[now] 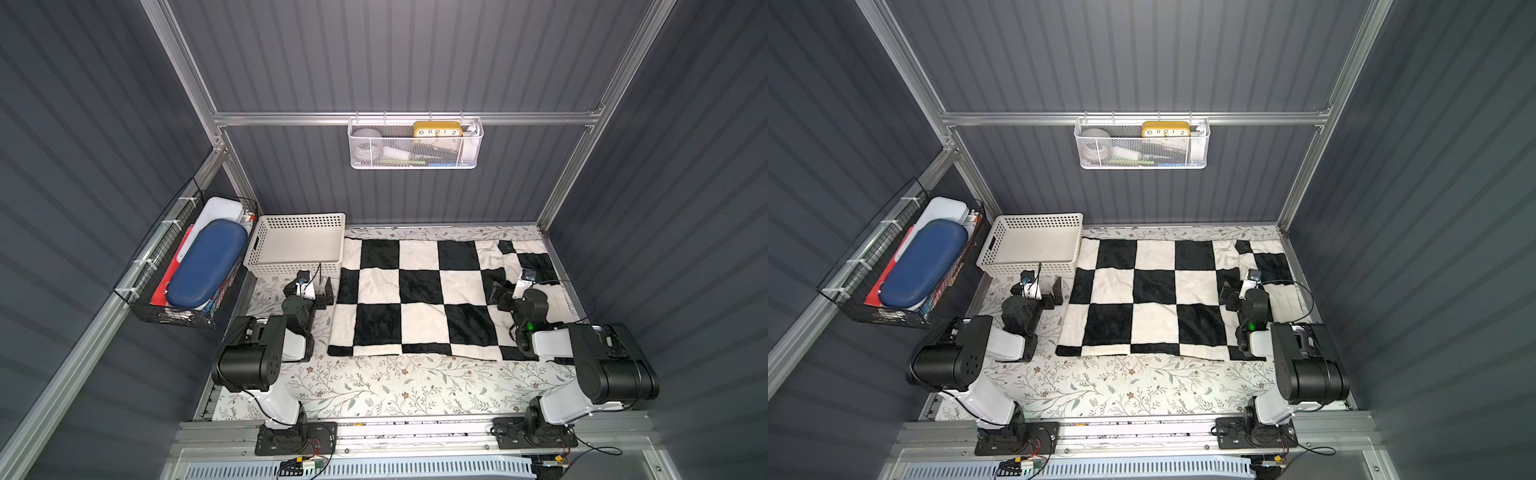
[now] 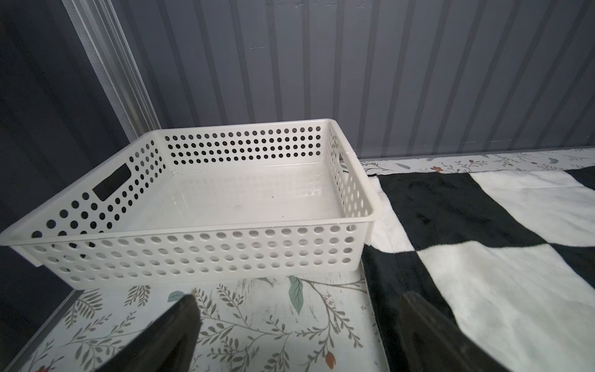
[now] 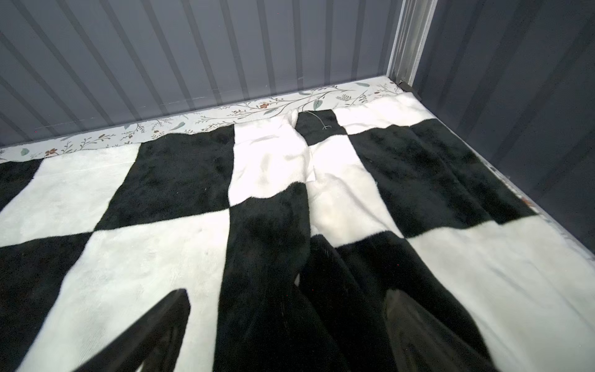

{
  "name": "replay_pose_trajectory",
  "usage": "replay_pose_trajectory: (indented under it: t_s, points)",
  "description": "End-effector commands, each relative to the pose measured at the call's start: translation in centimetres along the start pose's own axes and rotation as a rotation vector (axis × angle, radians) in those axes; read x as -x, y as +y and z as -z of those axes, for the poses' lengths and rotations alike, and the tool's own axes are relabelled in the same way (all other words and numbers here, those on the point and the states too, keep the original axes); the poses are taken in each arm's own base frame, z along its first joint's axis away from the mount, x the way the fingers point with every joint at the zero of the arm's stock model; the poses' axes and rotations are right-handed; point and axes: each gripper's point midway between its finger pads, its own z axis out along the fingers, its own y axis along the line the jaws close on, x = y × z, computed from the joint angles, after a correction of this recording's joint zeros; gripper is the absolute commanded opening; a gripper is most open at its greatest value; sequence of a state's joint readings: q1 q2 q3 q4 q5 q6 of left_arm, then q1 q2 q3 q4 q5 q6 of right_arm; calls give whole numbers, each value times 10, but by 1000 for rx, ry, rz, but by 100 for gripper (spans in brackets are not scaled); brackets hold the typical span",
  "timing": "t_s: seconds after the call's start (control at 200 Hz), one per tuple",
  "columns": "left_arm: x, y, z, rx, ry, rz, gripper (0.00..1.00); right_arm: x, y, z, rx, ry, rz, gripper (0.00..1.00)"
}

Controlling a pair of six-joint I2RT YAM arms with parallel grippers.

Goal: Roll up the pillowcase
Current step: Adjust the pillowcase at the center of the board.

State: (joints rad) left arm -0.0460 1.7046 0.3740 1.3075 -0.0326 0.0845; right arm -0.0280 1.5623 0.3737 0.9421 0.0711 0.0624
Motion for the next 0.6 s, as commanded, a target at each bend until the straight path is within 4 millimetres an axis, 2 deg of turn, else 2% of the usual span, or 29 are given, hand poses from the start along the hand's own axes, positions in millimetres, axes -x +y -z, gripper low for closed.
replay_pose_trajectory:
  t_s: [0.0, 0.595]
  points:
    - [4, 0, -1, -6, -10, 10, 99, 3, 2, -2, 3, -7, 5, 99]
    - [4, 0, -1, -6, -8, 11, 99, 3, 1, -1, -2, 8, 6, 99]
